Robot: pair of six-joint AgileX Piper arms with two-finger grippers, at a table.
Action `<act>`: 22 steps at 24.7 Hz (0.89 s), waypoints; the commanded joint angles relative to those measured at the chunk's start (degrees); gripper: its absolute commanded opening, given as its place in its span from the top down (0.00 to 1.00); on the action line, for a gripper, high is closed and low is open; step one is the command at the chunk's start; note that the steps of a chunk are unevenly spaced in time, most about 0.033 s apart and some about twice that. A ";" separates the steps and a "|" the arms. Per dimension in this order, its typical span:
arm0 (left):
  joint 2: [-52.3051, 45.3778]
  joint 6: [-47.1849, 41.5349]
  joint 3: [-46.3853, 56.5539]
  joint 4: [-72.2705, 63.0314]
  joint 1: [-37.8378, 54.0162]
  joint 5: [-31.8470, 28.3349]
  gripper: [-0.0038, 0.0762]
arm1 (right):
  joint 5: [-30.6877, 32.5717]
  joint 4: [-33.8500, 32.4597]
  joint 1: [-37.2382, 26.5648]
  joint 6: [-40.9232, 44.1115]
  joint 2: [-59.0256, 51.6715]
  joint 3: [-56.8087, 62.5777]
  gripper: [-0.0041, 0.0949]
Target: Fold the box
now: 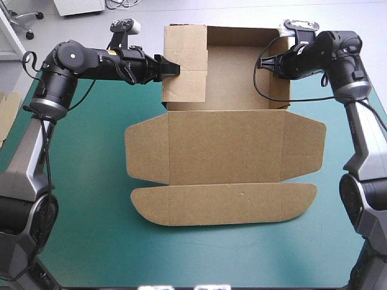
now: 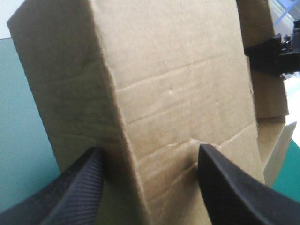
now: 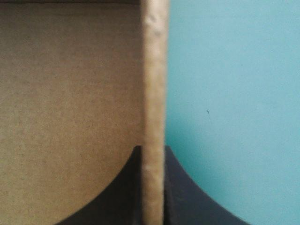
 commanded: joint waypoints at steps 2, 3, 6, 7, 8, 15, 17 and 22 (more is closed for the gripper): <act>-2.13 -3.36 -2.00 4.23 -1.19 -2.67 0.41 | -2.45 0.34 0.59 1.69 -2.74 -2.10 0.97; -2.13 -3.74 -2.00 5.58 -1.47 -2.67 0.41 | -2.45 0.34 0.59 1.69 -2.66 -2.10 0.97; -2.08 -5.98 -2.00 11.18 -2.20 -2.76 0.41 | -2.60 0.79 1.10 1.92 -2.66 -2.10 0.97; -2.00 -6.23 -2.00 11.58 -2.62 -2.94 0.41 | -2.48 0.79 1.31 1.92 -2.66 -2.10 0.97; -2.00 -6.79 -2.00 11.59 -2.83 -3.62 0.41 | -2.38 0.67 1.87 2.16 -2.61 -2.10 0.97; -0.62 -10.13 -2.47 18.08 -5.31 -2.70 0.42 | -1.72 -1.01 3.98 2.31 -2.52 -2.10 0.97; 0.24 -11.27 -3.71 20.43 -6.33 -2.45 0.42 | -0.45 -1.85 4.54 2.43 -2.38 -2.10 0.97; 1.94 -15.06 -6.69 27.80 -8.08 0.28 0.44 | 2.41 -1.79 4.61 2.53 -1.56 -2.10 0.97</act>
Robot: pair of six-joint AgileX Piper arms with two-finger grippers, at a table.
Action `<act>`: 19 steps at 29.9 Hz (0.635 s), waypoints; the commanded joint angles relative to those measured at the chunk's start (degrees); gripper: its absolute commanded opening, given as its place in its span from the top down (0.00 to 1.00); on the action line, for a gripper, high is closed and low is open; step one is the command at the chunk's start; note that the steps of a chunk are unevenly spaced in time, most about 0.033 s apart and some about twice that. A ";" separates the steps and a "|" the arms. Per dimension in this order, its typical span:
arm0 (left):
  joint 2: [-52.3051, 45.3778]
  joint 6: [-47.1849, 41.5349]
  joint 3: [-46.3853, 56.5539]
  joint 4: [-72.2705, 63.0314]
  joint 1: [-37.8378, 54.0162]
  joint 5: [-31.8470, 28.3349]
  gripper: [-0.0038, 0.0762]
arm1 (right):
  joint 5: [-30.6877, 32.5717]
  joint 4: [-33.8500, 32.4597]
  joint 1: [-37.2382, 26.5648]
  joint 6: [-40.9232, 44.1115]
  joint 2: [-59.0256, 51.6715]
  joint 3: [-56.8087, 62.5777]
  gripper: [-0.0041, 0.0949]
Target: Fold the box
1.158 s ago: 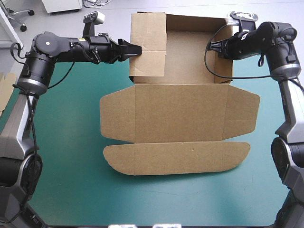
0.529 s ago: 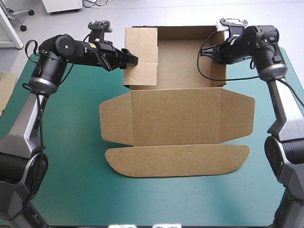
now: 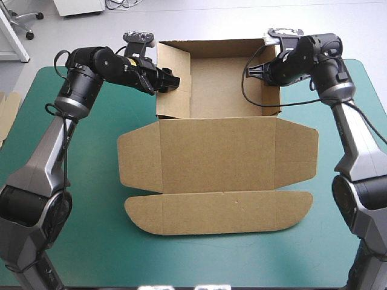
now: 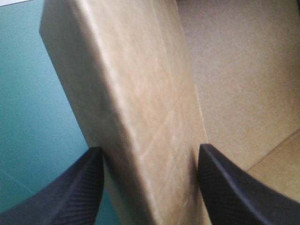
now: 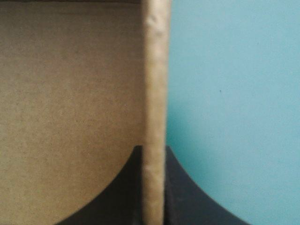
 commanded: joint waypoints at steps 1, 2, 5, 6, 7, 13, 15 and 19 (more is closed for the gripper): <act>-1.64 -3.15 -3.42 4.32 -1.44 -0.37 0.44 | -0.03 2.17 0.21 0.14 -2.56 -2.10 0.97; -1.29 -3.44 -3.88 5.68 -1.62 0.24 0.45 | 0.18 2.17 0.21 0.14 -2.56 -2.10 0.97; -0.28 -4.63 -4.43 8.60 -2.10 2.51 0.47 | 0.18 2.17 0.21 0.17 -2.56 -2.10 0.97; -0.15 -4.63 -4.43 8.62 -2.10 3.32 0.48 | 0.31 2.17 0.21 0.51 -2.56 -2.10 0.97; 0.20 -4.63 -4.43 8.70 -2.10 4.14 0.48 | 0.77 2.17 0.21 0.50 -2.40 -2.10 0.97; 2.52 -5.35 -4.43 13.34 -2.10 9.64 0.53 | 3.07 2.40 0.27 0.62 -0.78 -1.99 0.97; 3.04 -5.77 -4.43 14.79 -2.10 10.22 0.58 | 2.79 1.40 1.13 0.62 -0.52 -1.99 0.97; 3.31 -7.16 -4.43 16.52 -2.10 9.96 0.65 | 3.05 -0.82 2.14 0.62 0.30 -1.99 0.97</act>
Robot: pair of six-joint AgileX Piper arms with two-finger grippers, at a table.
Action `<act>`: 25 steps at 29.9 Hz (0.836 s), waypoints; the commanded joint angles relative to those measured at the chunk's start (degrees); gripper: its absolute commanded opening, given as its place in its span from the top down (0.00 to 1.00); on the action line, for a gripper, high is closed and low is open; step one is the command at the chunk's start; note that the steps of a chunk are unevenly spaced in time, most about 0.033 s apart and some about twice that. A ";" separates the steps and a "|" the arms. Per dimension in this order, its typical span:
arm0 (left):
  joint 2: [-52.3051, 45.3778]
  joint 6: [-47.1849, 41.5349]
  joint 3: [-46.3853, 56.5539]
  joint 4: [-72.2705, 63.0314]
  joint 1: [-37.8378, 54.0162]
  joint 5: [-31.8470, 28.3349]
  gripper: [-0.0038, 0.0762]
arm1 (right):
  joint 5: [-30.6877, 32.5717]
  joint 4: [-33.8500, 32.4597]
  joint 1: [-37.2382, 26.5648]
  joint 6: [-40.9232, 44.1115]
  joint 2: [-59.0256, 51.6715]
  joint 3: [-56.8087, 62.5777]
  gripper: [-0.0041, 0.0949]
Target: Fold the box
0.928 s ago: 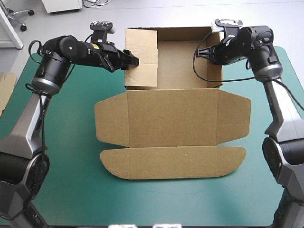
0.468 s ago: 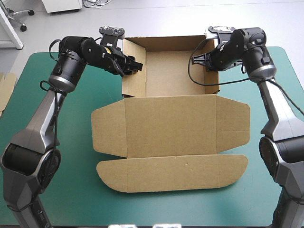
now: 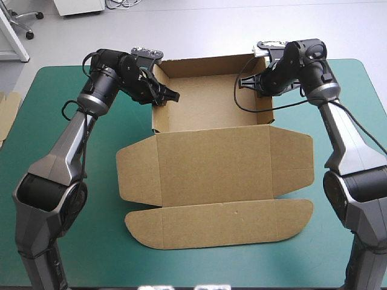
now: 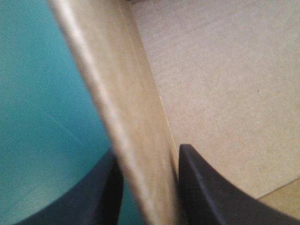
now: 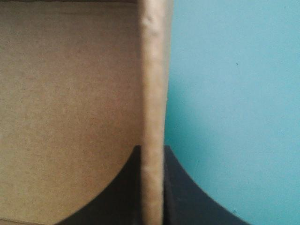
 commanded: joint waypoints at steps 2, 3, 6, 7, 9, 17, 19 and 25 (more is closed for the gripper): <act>-2.71 -1.67 -1.68 3.28 -0.16 0.95 0.67 | -0.01 -0.02 0.65 0.48 -2.48 -1.99 0.97; -2.61 -1.65 -1.68 4.30 -0.16 1.32 0.69 | -0.01 0.10 0.78 0.49 -1.99 -1.99 0.97; -1.86 -1.83 -1.68 6.23 -0.16 2.52 0.74 | -0.01 0.28 1.17 0.58 -1.24 -1.99 0.97; -1.57 -2.10 -1.68 7.15 -0.16 2.55 0.75 | -0.01 0.39 1.17 0.58 -0.81 -1.99 0.97; -1.43 -2.47 -1.68 9.25 -0.16 2.55 0.77 | 0.02 0.53 1.17 0.58 -0.35 -1.99 0.97; 0.34 -2.56 -1.44 14.22 -0.16 2.55 0.97 | 0.02 0.09 1.17 -0.39 1.21 -1.99 0.97; 1.14 -2.84 -1.44 14.31 -0.16 2.55 0.97 | 0.02 -0.26 1.17 -0.38 1.64 -1.99 0.97; 4.32 -4.49 -0.70 13.18 -0.04 2.55 0.97 | 0.12 -0.57 1.17 -0.51 3.06 -1.99 0.97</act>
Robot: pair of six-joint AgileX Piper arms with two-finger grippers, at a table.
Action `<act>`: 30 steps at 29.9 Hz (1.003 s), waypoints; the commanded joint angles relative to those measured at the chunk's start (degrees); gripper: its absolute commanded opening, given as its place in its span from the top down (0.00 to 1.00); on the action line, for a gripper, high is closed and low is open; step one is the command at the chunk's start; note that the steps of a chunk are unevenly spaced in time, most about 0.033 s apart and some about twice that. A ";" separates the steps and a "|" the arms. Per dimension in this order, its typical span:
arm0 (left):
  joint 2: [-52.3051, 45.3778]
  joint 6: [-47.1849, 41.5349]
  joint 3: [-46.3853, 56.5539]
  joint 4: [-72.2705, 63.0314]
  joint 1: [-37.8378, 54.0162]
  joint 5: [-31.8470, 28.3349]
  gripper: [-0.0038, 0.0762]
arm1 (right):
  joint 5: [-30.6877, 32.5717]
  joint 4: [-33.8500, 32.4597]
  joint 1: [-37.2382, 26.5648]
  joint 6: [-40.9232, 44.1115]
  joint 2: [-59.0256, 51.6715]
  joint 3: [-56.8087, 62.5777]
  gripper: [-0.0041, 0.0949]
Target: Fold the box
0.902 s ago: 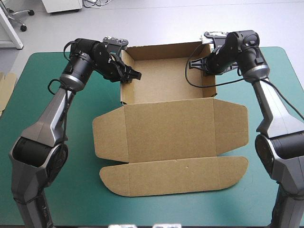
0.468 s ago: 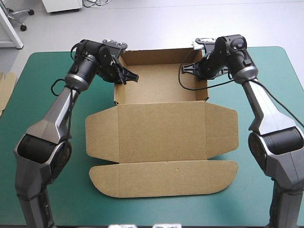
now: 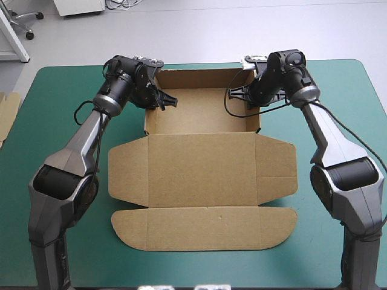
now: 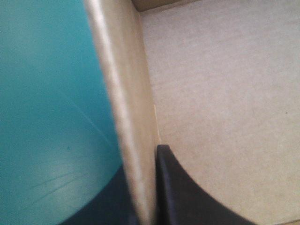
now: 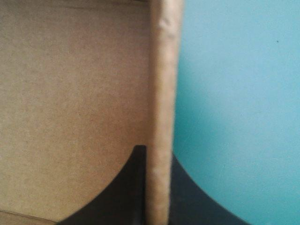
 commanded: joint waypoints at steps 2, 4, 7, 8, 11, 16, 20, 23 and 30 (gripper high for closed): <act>-1.06 1.62 -0.32 3.92 0.43 3.65 0.97 | 0.68 -1.04 -0.58 -2.41 -2.63 -1.90 0.97; -0.17 1.62 -0.32 3.57 0.43 3.65 0.97 | 0.68 -1.04 -0.58 -2.41 -2.03 -1.70 0.97; 0.94 1.50 0.09 2.66 0.52 3.54 0.97 | 0.68 -0.52 -0.58 -2.60 -0.73 -1.48 0.97; 1.23 1.50 0.09 2.66 0.52 3.65 0.97 | 0.68 -0.29 -0.58 -2.60 -0.45 -1.48 0.97; 2.38 1.27 0.12 3.09 0.68 3.22 0.97 | 0.68 0.07 -0.58 -2.60 0.47 -1.48 0.97; 3.61 0.17 0.12 3.10 2.46 2.84 0.97 | 0.68 -0.08 -0.58 -2.60 1.47 -1.43 0.97; 4.66 0.17 0.12 2.43 3.66 2.95 0.97 | 0.68 -0.53 -0.58 -2.60 1.71 0.12 0.97; 4.91 0.17 0.12 2.02 3.77 2.54 0.97 | 0.68 -0.53 -0.58 -2.60 1.97 2.12 0.97; 5.03 0.17 0.12 1.91 3.77 1.53 0.97 | 0.68 -0.79 0.01 -2.60 1.97 3.56 0.97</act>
